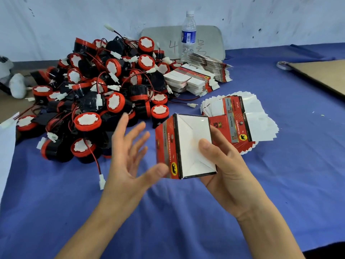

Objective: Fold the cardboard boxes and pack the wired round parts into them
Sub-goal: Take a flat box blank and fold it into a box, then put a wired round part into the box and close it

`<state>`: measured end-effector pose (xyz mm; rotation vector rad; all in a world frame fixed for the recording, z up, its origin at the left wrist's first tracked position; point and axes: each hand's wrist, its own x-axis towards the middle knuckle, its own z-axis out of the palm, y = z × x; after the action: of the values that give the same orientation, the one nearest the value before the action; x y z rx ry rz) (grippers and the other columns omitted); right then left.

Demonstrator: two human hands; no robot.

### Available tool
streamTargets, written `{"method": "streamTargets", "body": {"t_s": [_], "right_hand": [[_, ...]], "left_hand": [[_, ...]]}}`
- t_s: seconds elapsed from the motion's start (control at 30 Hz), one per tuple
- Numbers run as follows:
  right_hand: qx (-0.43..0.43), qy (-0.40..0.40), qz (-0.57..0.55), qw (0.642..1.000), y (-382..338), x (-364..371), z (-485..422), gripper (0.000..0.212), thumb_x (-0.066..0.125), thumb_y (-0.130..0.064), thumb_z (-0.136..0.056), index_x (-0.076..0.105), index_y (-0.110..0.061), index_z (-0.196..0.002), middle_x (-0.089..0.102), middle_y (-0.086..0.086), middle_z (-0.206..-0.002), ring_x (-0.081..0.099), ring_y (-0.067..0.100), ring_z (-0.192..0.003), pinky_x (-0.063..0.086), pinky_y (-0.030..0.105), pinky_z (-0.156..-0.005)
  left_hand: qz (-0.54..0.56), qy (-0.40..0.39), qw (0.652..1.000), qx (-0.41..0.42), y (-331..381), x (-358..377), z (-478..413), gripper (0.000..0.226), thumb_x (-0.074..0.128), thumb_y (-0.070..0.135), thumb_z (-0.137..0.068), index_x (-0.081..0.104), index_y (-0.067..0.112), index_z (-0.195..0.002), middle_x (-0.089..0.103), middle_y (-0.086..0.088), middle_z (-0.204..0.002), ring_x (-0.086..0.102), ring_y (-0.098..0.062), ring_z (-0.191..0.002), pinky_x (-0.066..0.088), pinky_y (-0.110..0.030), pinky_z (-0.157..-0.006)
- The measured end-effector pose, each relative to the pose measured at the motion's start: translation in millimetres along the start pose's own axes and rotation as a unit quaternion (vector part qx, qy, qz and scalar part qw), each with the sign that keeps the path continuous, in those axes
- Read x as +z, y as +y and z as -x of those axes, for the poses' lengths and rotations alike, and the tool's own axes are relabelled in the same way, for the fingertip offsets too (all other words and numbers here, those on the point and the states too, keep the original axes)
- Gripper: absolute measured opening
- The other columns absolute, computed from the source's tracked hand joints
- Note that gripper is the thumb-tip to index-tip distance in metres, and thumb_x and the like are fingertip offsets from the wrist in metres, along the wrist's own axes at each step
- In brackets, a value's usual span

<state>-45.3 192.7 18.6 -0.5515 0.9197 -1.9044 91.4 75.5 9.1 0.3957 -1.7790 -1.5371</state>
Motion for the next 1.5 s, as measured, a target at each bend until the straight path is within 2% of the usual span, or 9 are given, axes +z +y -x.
{"method": "streamTargets", "body": {"t_s": [0.13, 0.5, 0.67, 0.73, 0.8, 0.87, 1.1, 1.3, 1.5], "right_hand": [[-0.035, -0.009, -0.025, 0.999, 8, 6, -2, 0.081, 0.089, -0.026, -0.058, 0.053, -0.015, -0.130, 0.071, 0.007, -0.111, 0.068, 0.018, -0.100, 0.057, 0.033, -0.083], [0.029, -0.199, -0.101, 0.974, 17, -9, 1, 0.085, 0.084, -0.026, -0.070, 0.043, -0.026, -0.144, 0.052, 0.011, -0.138, 0.049, 0.031, -0.126, 0.038, 0.051, -0.106], [-0.088, -0.086, 0.096, 0.988, -7, -15, -3, 0.092, 0.089, -0.019, -0.061, 0.045, -0.040, -0.139, 0.068, -0.004, -0.113, 0.066, 0.016, -0.098, 0.055, 0.028, -0.082], [-0.189, -0.020, 0.412, 0.891, -15, -21, -6, 0.098, 0.086, -0.013, -0.067, 0.035, -0.052, -0.140, 0.065, -0.015, -0.095, 0.061, 0.014, -0.076, 0.052, 0.018, -0.071], [-0.225, -0.019, 0.726, 0.649, -9, -21, -11, 0.103, 0.081, -0.021, -0.075, 0.014, -0.054, -0.147, 0.058, -0.015, -0.088, 0.054, 0.016, -0.077, 0.049, 0.025, -0.071], [-0.172, -0.077, 0.823, 0.535, 6, -15, -13, 0.095, 0.064, -0.033, -0.089, -0.015, -0.057, -0.137, 0.054, -0.012, -0.105, 0.053, 0.018, -0.097, 0.039, 0.028, -0.082], [-0.170, -0.110, 0.772, 0.602, 16, -5, -2, 0.099, 0.052, 0.002, -0.085, -0.006, -0.060, -0.137, 0.058, -0.007, -0.086, 0.052, 0.020, -0.081, 0.041, 0.031, -0.075], [-0.147, -0.147, 0.836, 0.509, 23, 16, 13, 0.114, 0.066, 0.003, -0.044, 0.035, -0.044, -0.143, 0.053, -0.008, -0.059, 0.056, 0.020, -0.060, 0.051, 0.024, -0.059], [-0.120, -0.189, 0.787, 0.576, 38, 17, 15, 0.096, 0.041, -0.009, -0.094, -0.033, -0.065, -0.120, 0.042, -0.007, -0.122, 0.035, 0.018, -0.118, 0.038, 0.029, -0.095]], "left_hand": [[0.222, 0.065, 0.957, -0.177, -3, 5, 3, 0.128, 0.093, 0.059, -0.023, 0.047, 0.016, -0.135, 0.074, -0.002, -0.105, 0.071, -0.014, -0.094, 0.057, -0.023, -0.077], [0.271, -0.038, 0.926, -0.260, -17, 4, -15, 0.086, 0.096, 0.043, -0.041, 0.069, 0.013, -0.117, 0.071, -0.013, -0.111, 0.070, -0.022, -0.092, 0.059, -0.030, -0.077], [-0.094, 0.080, 0.986, -0.115, -28, -9, -33, 0.045, 0.074, 0.012, -0.080, 0.058, 0.028, -0.119, 0.063, 0.002, -0.111, 0.061, -0.005, -0.099, 0.048, -0.012, -0.082], [-0.267, 0.109, 0.957, 0.012, -28, -23, -39, 0.042, 0.066, 0.003, -0.088, 0.058, 0.029, -0.119, 0.056, 0.005, -0.116, 0.053, 0.002, -0.105, 0.039, -0.008, -0.088], [-0.383, 0.141, 0.906, 0.111, -30, -38, -45, 0.037, 0.062, 0.002, -0.088, 0.061, 0.019, -0.122, 0.053, 0.005, -0.122, 0.047, 0.000, -0.116, 0.029, -0.008, -0.102], [-0.480, 0.186, 0.848, 0.131, -34, -52, -55, 0.039, 0.062, 0.009, -0.088, 0.058, 0.013, -0.127, 0.050, -0.005, -0.130, 0.037, -0.020, -0.135, 0.015, -0.026, -0.118], [-0.535, 0.180, 0.821, -0.083, -35, -99, -76, 0.065, 0.070, 0.024, -0.087, 0.041, 0.021, -0.145, 0.043, -0.018, -0.140, 0.037, -0.037, -0.128, 0.032, -0.045, -0.107], [-0.301, 0.255, 0.919, 0.014, -4, -79, -64, 0.064, 0.070, 0.053, -0.073, 0.045, 0.041, -0.131, 0.061, 0.008, -0.115, 0.057, -0.007, -0.107, 0.044, -0.025, -0.094], [-0.098, 0.176, 0.974, 0.100, 33, -42, -46, 0.051, 0.067, 0.046, -0.079, 0.048, 0.038, -0.125, 0.064, 0.015, -0.100, 0.066, -0.021, -0.100, 0.055, -0.054, -0.085]]}}
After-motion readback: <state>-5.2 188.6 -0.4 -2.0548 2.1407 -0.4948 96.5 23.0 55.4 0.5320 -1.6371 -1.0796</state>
